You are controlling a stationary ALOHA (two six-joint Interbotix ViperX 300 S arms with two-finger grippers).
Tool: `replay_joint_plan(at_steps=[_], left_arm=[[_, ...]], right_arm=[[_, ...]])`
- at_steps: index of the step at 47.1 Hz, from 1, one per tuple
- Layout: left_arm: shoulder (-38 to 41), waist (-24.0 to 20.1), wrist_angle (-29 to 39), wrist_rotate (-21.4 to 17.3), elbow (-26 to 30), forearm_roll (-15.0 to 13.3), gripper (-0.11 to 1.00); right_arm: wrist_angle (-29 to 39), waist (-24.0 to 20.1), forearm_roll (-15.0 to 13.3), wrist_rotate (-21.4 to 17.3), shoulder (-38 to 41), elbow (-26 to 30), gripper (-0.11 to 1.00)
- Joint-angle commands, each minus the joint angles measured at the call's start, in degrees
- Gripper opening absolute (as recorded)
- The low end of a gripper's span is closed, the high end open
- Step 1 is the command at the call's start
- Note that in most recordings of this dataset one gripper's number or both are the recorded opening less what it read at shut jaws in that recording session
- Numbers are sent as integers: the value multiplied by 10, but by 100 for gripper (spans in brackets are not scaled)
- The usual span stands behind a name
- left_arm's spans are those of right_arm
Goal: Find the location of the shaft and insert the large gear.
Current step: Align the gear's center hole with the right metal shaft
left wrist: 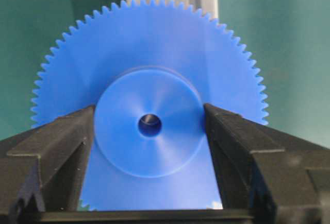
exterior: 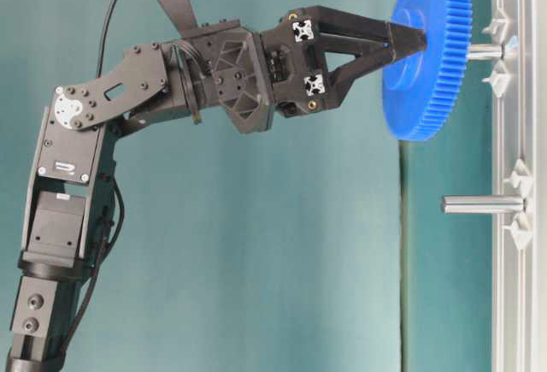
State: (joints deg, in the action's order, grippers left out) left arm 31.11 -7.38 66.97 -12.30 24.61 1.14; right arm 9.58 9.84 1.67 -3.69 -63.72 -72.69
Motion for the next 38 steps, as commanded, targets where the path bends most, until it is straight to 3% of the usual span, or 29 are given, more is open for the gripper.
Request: replay_joint_plan(at_steps=[1,38], left_arm=[[-17,-11,-3,1,-2,2,70],[-28,-20,-36,-4,-42,2,70]], right_arm=[[-3,4,-1,-4,3,6,-1],[-3,4,-1,-5,3,7,-1]])
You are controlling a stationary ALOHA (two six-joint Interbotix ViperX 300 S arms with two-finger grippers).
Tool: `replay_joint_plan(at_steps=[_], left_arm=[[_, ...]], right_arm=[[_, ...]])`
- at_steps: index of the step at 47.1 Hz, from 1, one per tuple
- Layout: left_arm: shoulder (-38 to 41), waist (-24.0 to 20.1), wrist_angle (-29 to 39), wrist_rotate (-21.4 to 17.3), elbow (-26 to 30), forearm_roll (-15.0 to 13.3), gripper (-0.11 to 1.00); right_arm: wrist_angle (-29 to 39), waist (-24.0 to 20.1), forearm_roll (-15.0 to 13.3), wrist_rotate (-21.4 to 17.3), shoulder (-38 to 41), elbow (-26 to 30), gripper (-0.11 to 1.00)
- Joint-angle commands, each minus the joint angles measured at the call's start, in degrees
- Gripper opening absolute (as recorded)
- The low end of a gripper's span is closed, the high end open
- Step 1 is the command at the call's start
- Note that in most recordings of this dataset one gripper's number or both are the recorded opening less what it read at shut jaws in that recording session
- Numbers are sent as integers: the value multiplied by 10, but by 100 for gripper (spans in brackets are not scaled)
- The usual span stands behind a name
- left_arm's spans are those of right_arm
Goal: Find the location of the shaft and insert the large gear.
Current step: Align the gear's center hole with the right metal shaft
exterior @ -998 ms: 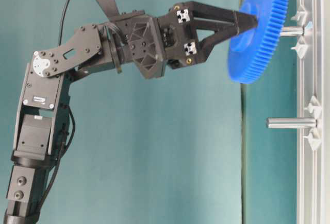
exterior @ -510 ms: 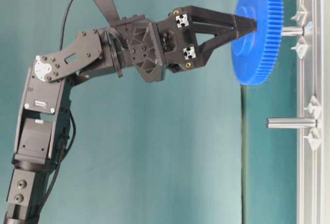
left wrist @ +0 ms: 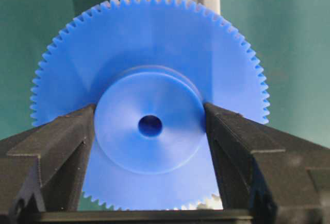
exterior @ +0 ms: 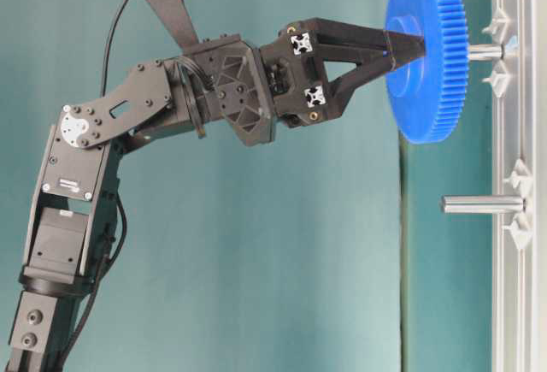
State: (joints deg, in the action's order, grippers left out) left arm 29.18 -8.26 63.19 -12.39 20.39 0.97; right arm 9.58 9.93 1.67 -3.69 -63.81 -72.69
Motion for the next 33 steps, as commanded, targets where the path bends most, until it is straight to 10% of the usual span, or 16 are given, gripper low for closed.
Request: replay_joint_plan(at_steps=[1,33], left_arm=[[-8,-11,3,-4,0,4,70],[-5,0,0,-10,16,4,70]], right_arm=[[-3,3,0,-5,4,7,-1],[-3,3,0,-5,4,6,-1]])
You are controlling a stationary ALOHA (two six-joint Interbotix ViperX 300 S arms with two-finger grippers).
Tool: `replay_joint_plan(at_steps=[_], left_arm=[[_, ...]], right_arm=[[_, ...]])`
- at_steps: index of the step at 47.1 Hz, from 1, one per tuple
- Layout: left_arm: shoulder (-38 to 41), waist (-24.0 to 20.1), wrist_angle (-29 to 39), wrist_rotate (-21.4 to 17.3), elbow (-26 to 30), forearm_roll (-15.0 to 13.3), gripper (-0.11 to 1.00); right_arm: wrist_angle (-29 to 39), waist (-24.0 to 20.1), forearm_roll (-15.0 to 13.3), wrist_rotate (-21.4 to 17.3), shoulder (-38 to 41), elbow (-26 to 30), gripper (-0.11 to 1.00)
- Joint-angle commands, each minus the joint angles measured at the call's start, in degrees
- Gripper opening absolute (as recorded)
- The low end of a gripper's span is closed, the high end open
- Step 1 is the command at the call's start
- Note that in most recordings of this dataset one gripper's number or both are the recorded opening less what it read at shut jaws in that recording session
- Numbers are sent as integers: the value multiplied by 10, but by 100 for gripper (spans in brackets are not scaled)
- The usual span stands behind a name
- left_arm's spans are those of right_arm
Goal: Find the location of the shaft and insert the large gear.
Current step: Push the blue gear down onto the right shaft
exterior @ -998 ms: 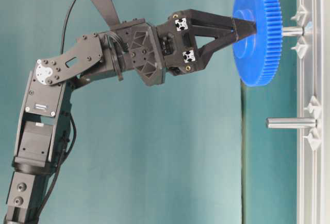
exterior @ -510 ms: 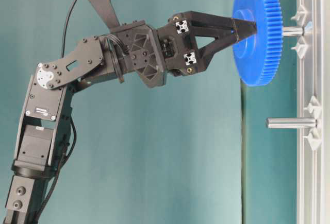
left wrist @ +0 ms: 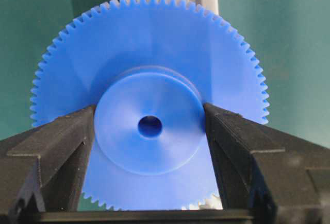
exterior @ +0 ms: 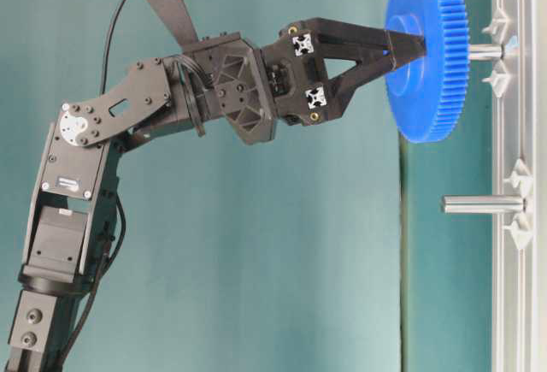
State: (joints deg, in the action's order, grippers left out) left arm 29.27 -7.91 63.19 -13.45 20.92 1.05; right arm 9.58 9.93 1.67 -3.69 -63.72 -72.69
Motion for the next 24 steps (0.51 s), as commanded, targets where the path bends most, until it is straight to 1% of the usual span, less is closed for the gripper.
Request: replay_joint_plan(at_steps=[1,7,24], left_arm=[[-6,-4,0,1,13,3,70],[-5,-4,2,1,25,3,70],[-5,-2,6,1,26,2,70]], right_arm=[[-3,3,-1,-5,3,6,-1],[-3,3,0,-11,3,6,-1],[-3,3,0,-15,3,6,-1]])
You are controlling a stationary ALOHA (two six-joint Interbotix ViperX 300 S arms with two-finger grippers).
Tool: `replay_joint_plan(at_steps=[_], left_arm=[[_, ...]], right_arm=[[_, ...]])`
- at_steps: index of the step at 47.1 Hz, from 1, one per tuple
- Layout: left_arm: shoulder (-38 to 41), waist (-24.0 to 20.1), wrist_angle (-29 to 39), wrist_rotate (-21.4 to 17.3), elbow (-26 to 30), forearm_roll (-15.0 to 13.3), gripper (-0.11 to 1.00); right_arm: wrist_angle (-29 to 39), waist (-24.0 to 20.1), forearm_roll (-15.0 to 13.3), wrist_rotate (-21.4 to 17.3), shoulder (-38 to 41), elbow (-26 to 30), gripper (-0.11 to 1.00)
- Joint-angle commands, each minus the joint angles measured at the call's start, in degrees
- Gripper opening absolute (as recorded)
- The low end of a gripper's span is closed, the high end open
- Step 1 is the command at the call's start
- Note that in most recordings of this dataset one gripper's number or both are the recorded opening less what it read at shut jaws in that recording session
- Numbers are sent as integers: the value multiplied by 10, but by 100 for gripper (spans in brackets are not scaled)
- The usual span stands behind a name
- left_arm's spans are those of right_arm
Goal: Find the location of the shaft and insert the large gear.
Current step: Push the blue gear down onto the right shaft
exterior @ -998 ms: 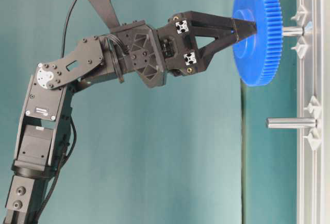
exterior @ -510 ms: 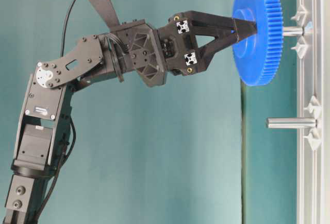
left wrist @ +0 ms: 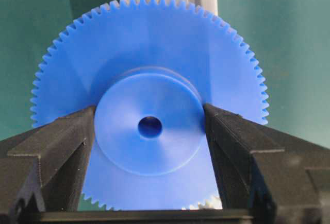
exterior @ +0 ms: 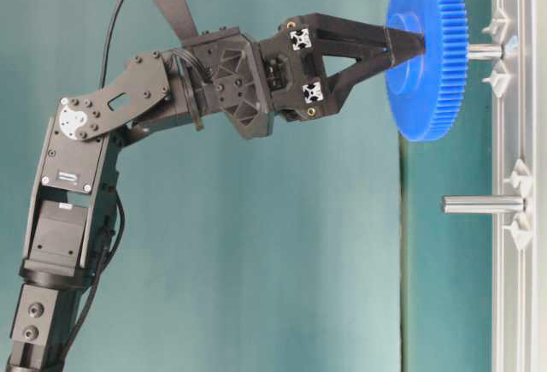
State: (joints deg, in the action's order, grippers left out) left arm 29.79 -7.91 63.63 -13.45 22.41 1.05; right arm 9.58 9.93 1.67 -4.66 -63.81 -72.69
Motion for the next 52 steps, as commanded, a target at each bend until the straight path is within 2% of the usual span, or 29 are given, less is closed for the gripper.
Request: replay_joint_plan(at_steps=[1,7,12,19,52], left_arm=[[-11,-2,2,0,11,3,70],[-11,1,4,3,11,3,72],[-10,4,4,3,11,3,86],[-11,7,4,4,12,3,83],[-6,7,12,3,43,3,83]], right_arm=[[-3,3,-1,-5,4,6,-1],[-3,3,-1,-5,4,5,-1],[-3,3,-1,-6,4,4,-1],[-3,3,0,-6,4,4,-1],[-3,3,-1,-6,4,5,-1]])
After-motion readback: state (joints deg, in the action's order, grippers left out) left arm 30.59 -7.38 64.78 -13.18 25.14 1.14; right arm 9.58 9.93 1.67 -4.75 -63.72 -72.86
